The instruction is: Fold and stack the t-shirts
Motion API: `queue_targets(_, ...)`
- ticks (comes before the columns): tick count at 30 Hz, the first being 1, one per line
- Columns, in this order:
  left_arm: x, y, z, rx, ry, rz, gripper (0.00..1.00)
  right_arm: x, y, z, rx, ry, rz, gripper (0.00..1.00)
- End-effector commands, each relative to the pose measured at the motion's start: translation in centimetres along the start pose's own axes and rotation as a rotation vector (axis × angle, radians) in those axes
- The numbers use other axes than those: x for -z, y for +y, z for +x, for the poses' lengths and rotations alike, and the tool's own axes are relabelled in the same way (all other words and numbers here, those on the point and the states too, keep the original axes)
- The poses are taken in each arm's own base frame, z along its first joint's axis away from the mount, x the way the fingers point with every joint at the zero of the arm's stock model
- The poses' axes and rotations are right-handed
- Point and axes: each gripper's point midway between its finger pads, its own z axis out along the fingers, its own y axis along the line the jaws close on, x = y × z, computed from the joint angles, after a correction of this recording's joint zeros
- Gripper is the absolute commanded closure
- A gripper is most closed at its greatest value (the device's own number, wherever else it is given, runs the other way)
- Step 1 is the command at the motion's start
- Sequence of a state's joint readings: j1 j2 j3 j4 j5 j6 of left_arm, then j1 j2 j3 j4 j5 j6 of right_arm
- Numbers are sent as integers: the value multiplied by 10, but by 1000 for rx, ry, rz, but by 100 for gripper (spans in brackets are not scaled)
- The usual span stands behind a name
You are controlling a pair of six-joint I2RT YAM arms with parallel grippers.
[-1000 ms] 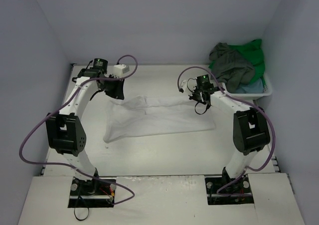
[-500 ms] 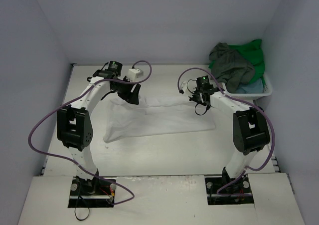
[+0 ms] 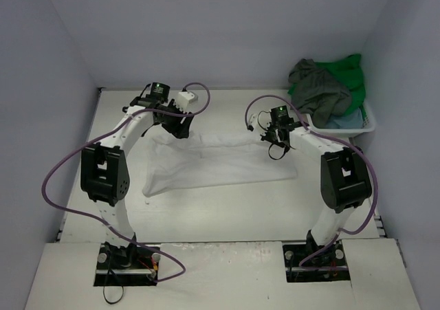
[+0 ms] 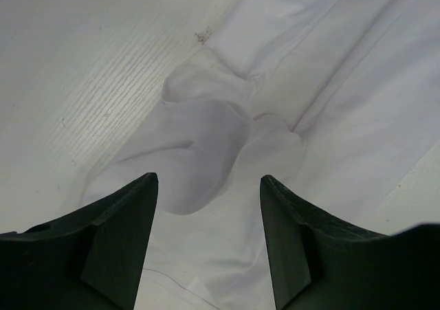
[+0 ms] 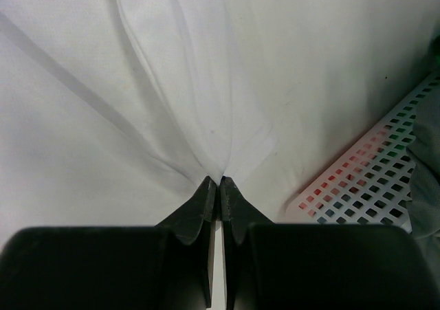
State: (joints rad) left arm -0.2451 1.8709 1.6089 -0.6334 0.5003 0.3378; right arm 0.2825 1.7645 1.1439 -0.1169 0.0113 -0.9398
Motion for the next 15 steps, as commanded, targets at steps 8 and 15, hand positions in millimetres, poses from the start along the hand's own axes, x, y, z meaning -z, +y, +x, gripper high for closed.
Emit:
queue_targets(8, -2, -3, -16, -34, -45, 39, 44, 1, -4, -5, -15, -15, 19, 100)
queue_targets(15, -7, -2, -15, -29, -43, 42, 67, -2, 0, -2, -14, -9, 14, 100)
